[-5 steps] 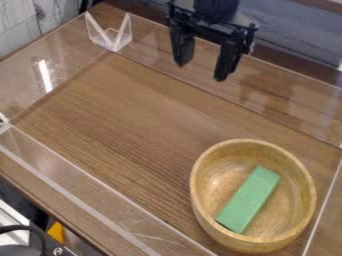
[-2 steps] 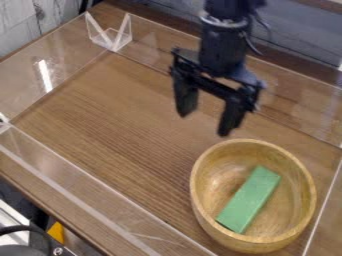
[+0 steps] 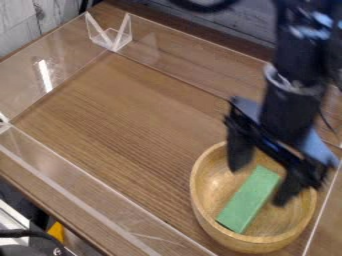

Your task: Remove the green block from inside the brown bowl and put it on the table

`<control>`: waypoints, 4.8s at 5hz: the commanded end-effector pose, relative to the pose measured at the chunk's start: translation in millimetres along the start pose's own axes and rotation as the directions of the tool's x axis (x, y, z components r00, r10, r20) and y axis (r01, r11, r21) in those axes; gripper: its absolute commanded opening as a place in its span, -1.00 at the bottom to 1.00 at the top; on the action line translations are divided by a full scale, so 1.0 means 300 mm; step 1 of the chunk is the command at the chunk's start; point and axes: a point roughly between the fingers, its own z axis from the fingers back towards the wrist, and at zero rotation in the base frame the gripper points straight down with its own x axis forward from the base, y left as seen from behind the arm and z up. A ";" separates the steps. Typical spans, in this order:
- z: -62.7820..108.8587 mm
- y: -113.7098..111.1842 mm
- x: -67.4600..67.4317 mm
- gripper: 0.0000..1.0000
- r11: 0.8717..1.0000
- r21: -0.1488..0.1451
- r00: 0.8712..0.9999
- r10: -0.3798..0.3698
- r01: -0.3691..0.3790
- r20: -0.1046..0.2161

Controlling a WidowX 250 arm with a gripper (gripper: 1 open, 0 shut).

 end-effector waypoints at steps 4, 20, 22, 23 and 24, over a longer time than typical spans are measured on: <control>0.116 0.057 0.035 1.00 0.999 0.024 0.985 0.020 -0.024 0.170; 0.002 0.067 0.118 1.00 0.968 0.056 0.944 0.225 -0.245 0.242; -0.069 0.088 0.093 1.00 0.976 0.073 0.954 0.183 -0.205 0.235; -0.062 0.063 0.093 1.00 0.969 0.074 0.949 0.213 -0.235 0.233; -0.054 0.038 0.094 1.00 0.961 0.074 0.942 0.242 -0.265 0.231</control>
